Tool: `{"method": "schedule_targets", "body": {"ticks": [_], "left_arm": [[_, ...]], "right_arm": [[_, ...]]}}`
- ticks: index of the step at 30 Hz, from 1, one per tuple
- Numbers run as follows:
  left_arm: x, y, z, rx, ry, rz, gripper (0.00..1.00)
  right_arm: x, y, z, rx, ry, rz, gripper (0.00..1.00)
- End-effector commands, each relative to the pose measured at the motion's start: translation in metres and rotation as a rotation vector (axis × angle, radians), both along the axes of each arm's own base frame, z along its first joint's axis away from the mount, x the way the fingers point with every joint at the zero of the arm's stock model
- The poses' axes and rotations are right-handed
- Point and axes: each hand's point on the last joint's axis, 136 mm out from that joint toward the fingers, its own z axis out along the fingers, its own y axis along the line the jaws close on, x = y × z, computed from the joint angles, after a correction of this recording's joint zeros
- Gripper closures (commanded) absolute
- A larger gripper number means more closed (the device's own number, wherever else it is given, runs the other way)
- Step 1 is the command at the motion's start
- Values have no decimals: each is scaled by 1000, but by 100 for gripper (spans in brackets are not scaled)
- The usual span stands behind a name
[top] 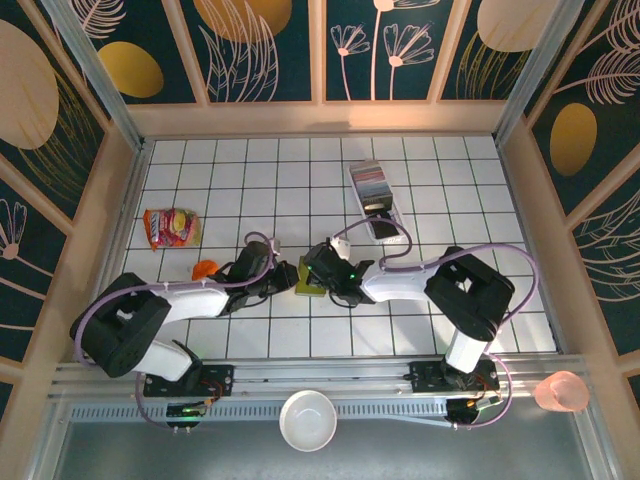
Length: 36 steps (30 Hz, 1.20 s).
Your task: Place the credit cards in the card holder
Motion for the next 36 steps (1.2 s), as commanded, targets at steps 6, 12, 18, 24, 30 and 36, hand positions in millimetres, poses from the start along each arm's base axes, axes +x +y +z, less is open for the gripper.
{"method": "schedule_targets", "body": {"ticks": [6, 12, 18, 24, 30, 36], "left_arm": [[2, -14, 13, -71, 13, -24, 89], [-3, -22, 7, -115, 37, -57, 89], [-4, -26, 7, -147, 38, -72, 89], [-3, -27, -6, -122, 55, -72, 90], [-4, -27, -19, -109, 80, -78, 90], [-7, -12, -36, -19, 99, -48, 92]], "right_arm": [[-45, -89, -74, -292, 169, -53, 100], [-20, -29, -14, -20, 59, 27, 100], [-5, -10, 28, 75, -13, 68, 100], [-2, -17, 35, 87, -20, 62, 100], [0, -7, 34, 151, 11, 88, 100], [0, 0, 21, 181, 74, 111, 100]]}}
